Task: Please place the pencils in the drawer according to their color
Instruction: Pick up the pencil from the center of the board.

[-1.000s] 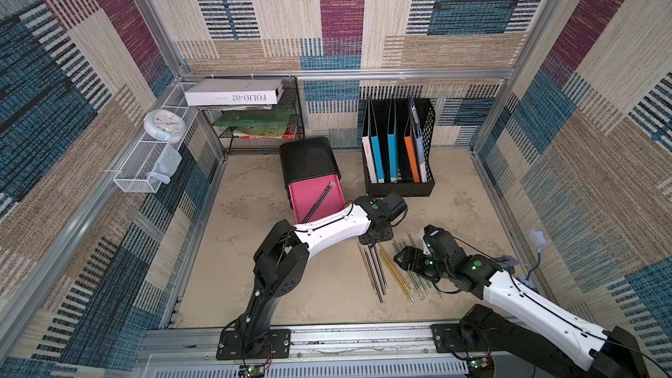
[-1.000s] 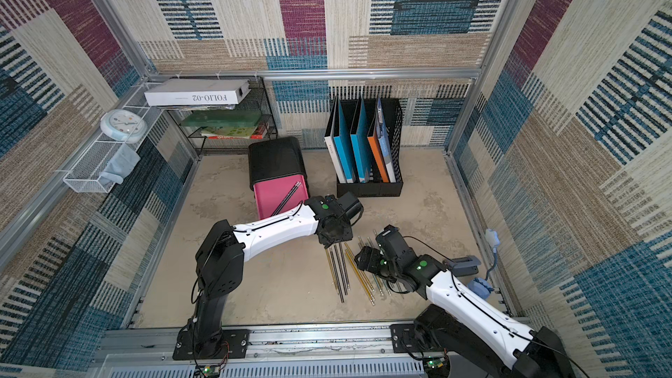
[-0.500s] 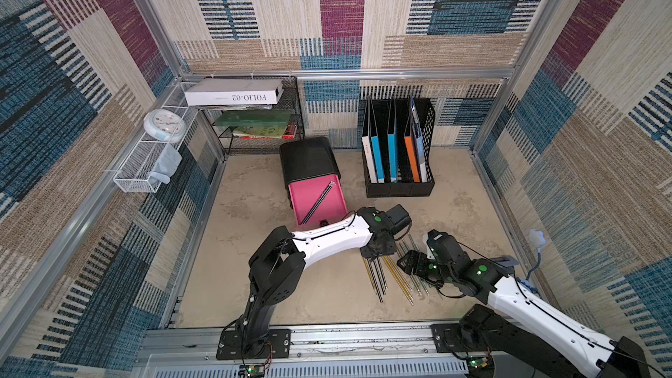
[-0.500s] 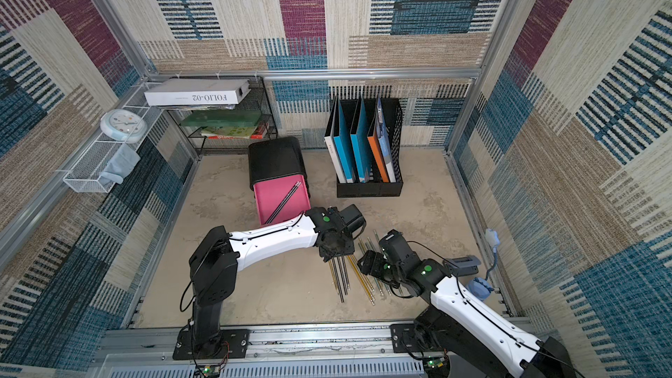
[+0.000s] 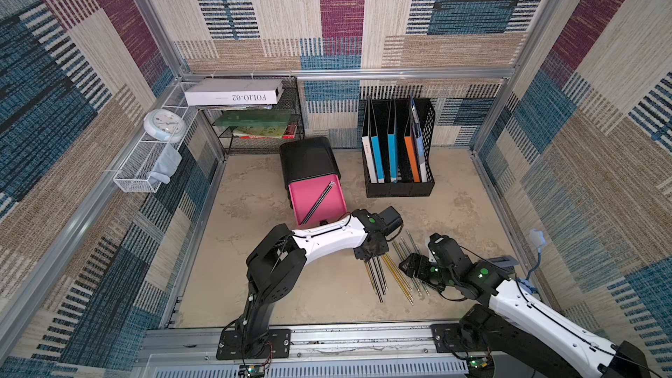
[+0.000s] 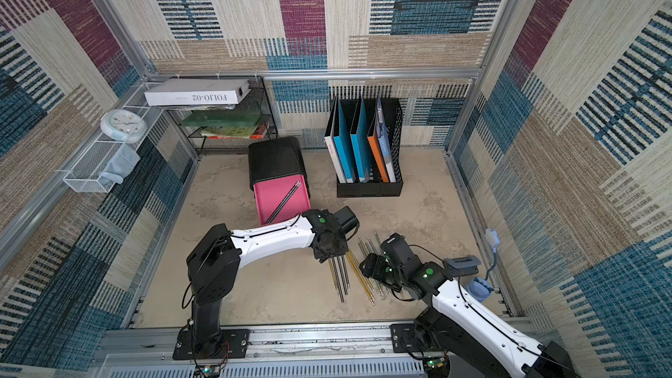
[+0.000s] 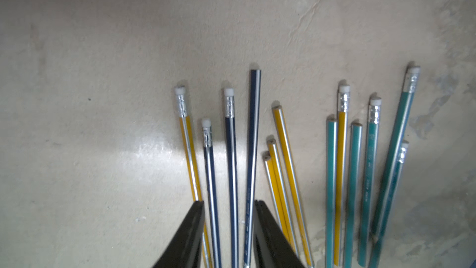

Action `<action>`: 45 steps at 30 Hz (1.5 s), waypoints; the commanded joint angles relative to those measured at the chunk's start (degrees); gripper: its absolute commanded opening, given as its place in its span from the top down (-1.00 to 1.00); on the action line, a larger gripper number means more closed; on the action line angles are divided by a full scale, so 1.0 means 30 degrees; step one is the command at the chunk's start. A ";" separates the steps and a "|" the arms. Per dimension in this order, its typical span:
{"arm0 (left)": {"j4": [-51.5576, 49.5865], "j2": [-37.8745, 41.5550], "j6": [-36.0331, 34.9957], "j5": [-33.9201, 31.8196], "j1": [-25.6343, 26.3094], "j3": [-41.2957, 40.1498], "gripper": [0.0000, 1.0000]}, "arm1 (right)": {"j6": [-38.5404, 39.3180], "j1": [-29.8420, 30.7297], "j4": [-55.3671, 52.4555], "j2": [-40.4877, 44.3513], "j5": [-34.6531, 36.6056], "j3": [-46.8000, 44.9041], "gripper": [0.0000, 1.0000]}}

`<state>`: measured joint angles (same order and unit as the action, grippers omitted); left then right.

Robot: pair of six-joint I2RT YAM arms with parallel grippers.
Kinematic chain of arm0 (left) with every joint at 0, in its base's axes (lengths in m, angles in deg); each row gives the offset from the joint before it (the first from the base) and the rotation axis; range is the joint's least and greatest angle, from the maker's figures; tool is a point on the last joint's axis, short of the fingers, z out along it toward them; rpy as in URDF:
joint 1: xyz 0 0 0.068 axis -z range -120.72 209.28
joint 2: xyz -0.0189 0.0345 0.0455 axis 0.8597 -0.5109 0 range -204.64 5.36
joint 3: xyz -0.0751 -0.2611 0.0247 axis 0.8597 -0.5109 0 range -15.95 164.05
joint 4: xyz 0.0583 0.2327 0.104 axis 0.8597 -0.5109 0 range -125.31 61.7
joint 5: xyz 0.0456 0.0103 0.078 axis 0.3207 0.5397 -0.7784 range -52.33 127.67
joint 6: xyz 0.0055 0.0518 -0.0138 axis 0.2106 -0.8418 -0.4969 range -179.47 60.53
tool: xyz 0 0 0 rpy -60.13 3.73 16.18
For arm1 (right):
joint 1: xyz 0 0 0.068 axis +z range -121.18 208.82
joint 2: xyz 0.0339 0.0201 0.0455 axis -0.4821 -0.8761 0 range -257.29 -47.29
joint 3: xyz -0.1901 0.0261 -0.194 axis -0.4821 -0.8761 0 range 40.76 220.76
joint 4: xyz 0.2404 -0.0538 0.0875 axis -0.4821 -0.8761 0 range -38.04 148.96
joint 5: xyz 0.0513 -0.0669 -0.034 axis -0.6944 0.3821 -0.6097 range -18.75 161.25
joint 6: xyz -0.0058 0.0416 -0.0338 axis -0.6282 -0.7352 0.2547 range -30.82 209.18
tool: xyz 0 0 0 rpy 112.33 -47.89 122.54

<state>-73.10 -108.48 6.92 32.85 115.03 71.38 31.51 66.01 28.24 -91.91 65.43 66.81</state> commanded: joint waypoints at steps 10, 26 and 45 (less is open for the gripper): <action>0.0139 -0.0655 -0.0889 -0.0477 -0.0837 0.0364 0.35 | 0.0364 0.0012 0.0151 -0.0610 0.0125 0.0253 -0.67; 0.0497 -0.1164 -0.0970 -0.0185 -0.1017 -0.0010 0.48 | 0.0400 -0.0002 0.0122 -0.0712 0.0191 0.0138 -0.67; 0.0827 -0.1500 -0.0923 0.0214 -0.1001 -0.0242 0.53 | 0.0444 -0.0008 -0.0012 -0.0542 0.0275 0.0031 -0.67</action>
<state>-70.37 -112.43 4.41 33.13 112.03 70.42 32.39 65.97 28.44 -93.75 65.67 67.09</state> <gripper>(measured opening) 0.236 0.836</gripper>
